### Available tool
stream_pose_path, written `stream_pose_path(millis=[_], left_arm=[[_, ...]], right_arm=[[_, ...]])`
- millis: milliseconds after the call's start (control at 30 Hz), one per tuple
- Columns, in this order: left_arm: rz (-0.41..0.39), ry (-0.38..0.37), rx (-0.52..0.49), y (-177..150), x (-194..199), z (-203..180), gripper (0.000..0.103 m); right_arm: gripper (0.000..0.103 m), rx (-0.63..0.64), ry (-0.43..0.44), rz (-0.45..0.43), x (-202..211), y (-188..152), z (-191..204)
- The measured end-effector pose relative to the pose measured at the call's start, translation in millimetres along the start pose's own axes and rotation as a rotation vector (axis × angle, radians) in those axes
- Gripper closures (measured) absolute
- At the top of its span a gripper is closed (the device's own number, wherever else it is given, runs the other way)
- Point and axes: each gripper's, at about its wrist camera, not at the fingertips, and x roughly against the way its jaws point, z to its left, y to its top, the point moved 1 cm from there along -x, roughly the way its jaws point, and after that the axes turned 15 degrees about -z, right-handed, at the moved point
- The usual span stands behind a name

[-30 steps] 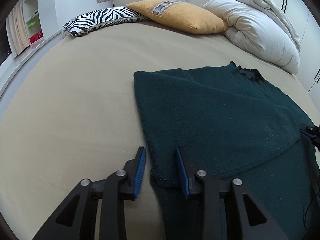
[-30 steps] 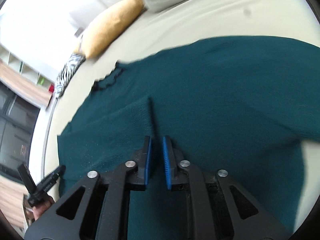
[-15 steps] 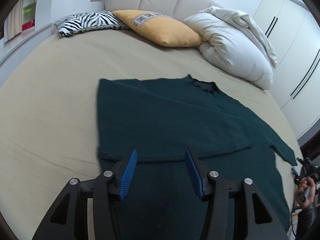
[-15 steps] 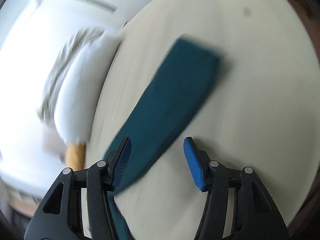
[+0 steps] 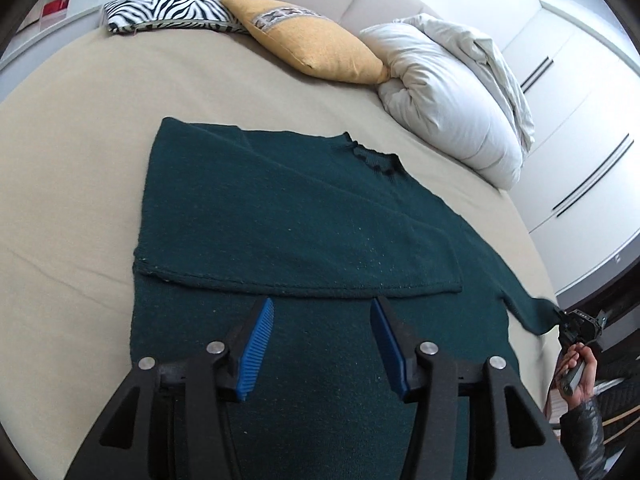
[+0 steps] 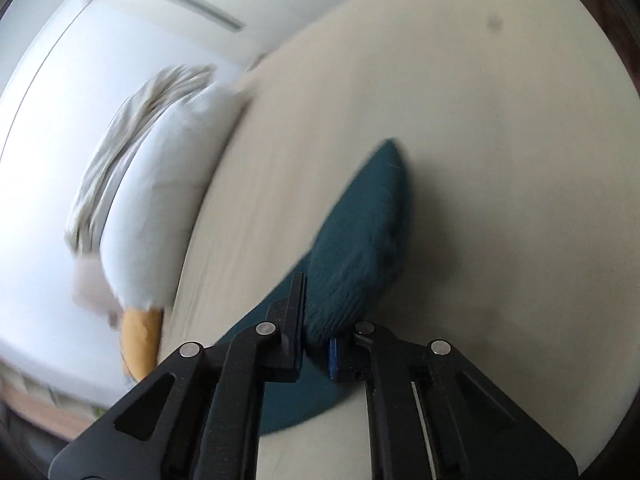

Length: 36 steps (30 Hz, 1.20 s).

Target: Fold small clothes

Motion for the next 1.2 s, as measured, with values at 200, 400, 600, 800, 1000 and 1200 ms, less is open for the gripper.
stream_pose_path(millis=[200, 400, 600, 800, 1000, 1200], left_arm=[[-0.028, -0.031, 0.066, 5, 8, 10, 0.049], [-0.045, -0.056, 0.121, 9, 7, 18, 0.049], [-0.035, -0.079, 0.135, 14, -7, 12, 0.040], [0.019, -0.114, 0.080, 12, -46, -28, 0.037], [0.143, -0.065, 0.014, -3, -104, -64, 0.055], [0.146, -0.005, -0.082, -4, -114, -83, 0.093]], right_arm=[[0.096, 0.445, 0.248, 0.113, 23, -105, 178], [0.096, 0.704, 0.404, 0.288, 6, -267, 300], [0.085, 0.830, 0.352, 0.519, -24, -378, 299], [0.056, 0.638, 0.443, 0.516, 19, -339, 251], [0.056, 0.497, 0.425, 0.402, 39, -264, 196], [0.056, 0.451, 0.340, 0.299, 54, -206, 154]])
